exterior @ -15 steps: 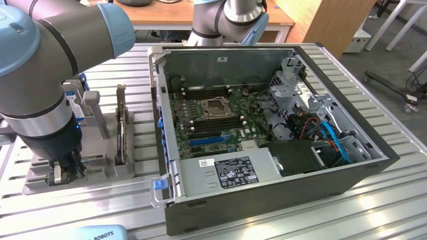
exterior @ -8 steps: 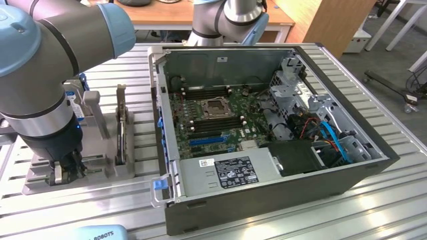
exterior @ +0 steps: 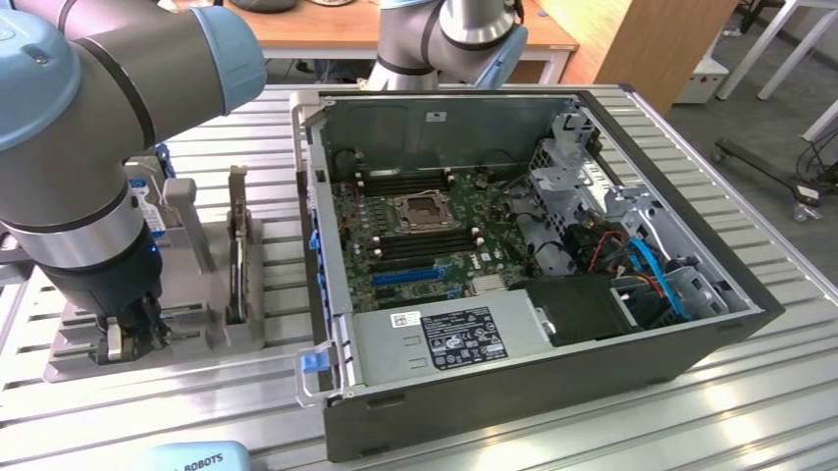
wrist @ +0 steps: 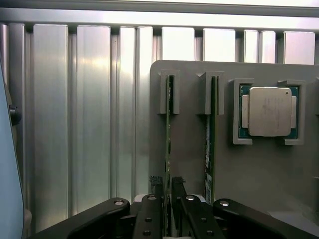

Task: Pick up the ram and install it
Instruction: 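Pick up the ram and move it above insertion slot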

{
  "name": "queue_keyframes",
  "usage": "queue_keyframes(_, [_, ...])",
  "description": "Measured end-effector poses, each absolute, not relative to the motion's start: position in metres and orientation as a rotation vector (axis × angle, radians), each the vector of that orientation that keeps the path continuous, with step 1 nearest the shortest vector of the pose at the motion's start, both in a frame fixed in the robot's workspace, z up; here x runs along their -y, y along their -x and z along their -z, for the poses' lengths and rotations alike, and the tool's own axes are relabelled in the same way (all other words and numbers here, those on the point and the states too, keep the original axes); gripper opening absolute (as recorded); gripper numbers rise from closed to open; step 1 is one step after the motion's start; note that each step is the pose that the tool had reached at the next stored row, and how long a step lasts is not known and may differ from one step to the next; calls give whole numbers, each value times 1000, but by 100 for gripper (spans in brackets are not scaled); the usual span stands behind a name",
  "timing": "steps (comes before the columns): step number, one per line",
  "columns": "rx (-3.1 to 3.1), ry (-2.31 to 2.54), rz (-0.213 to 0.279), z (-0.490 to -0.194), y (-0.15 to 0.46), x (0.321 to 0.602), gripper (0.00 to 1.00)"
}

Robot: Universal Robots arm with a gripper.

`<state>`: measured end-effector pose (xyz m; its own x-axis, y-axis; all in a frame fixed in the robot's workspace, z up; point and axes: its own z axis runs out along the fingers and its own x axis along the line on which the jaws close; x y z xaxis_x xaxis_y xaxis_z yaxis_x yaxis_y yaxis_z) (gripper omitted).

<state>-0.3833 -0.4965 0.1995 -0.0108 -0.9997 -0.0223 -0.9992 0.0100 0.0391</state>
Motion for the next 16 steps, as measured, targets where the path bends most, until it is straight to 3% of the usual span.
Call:
queue_keyframes(6, [2224,-2201,68,-200,383,496,22])
queue_keyframes(8, [2224,-2201,68,-200,383,496,14])
queue_keyframes(16, [2224,-2201,68,-200,383,496,12])
